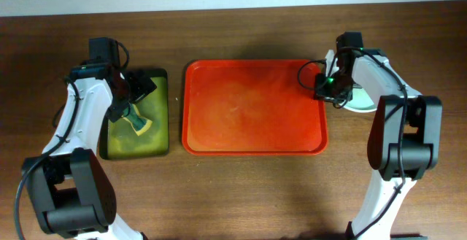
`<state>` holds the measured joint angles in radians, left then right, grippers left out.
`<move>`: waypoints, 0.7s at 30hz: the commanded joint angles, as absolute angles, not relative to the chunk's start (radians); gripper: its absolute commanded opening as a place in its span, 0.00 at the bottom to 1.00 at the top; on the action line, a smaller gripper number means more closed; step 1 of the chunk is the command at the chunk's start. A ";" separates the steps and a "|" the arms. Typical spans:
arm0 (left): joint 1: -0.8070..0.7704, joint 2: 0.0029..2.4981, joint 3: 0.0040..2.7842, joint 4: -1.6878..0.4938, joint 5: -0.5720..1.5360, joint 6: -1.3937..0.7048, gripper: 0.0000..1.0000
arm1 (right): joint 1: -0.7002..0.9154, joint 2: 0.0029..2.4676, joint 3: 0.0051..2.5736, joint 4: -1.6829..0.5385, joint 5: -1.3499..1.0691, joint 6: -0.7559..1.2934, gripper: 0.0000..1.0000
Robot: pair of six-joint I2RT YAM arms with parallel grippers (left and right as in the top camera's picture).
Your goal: Clean dirty plates on tray and stack at the side
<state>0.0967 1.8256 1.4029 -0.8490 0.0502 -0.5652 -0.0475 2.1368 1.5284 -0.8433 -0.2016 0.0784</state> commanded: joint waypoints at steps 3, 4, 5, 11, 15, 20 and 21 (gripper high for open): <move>0.101 1.814 1.409 -0.850 0.060 -0.553 0.99 | -0.039 2.086 1.612 -0.907 -0.202 0.094 0.65; 0.101 1.814 1.409 -0.850 0.060 -0.553 0.99 | -0.039 2.066 1.635 -0.926 -0.202 0.094 0.72; 0.101 1.814 1.409 -0.850 0.060 -0.553 0.99 | -0.039 2.038 1.666 -0.957 -0.203 0.090 0.80; 0.101 1.814 1.409 -0.850 0.060 -0.553 0.99 | -0.039 1.828 1.719 -1.059 -0.203 0.083 0.99; 0.101 1.814 1.409 -0.850 0.060 -0.553 0.99 | -0.039 1.663 1.719 -1.217 -0.199 0.029 0.98; 0.101 1.814 1.409 -0.850 0.060 -0.553 0.99 | -0.022 1.380 1.590 -1.301 -0.199 0.004 0.98; 0.101 1.814 1.409 -0.850 0.060 -0.553 0.99 | -0.010 1.309 1.541 -1.289 -0.200 0.005 0.99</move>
<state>0.0967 1.8256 1.4029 -0.8490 0.0502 -0.5652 -0.0383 1.4826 1.6421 -1.2976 -0.2039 0.0250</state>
